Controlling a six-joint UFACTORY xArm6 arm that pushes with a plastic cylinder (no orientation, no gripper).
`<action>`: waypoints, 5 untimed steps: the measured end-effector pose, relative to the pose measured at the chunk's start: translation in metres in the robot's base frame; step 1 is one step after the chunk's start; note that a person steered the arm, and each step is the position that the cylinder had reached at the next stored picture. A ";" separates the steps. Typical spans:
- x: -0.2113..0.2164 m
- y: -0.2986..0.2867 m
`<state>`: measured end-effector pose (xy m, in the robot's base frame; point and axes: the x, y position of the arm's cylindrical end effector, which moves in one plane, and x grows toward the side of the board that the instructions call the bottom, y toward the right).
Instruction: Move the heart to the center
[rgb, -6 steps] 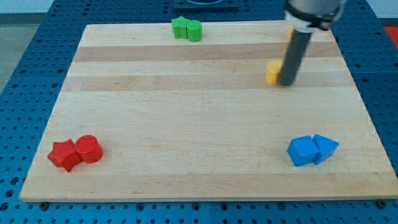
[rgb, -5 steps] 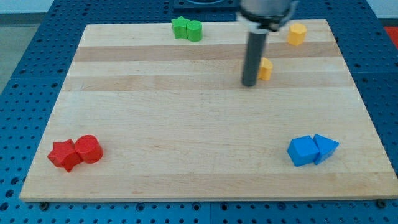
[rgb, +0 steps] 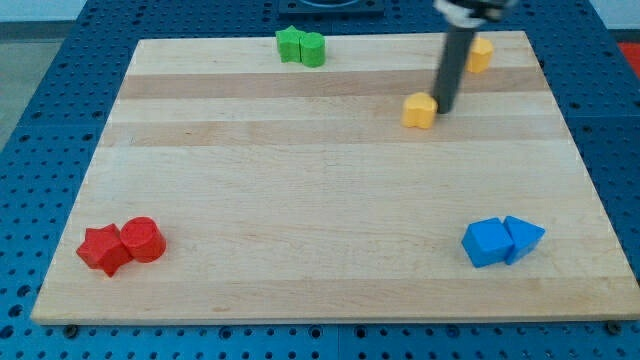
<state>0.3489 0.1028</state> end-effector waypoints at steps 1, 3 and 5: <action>0.024 -0.079; 0.032 -0.023; 0.070 -0.141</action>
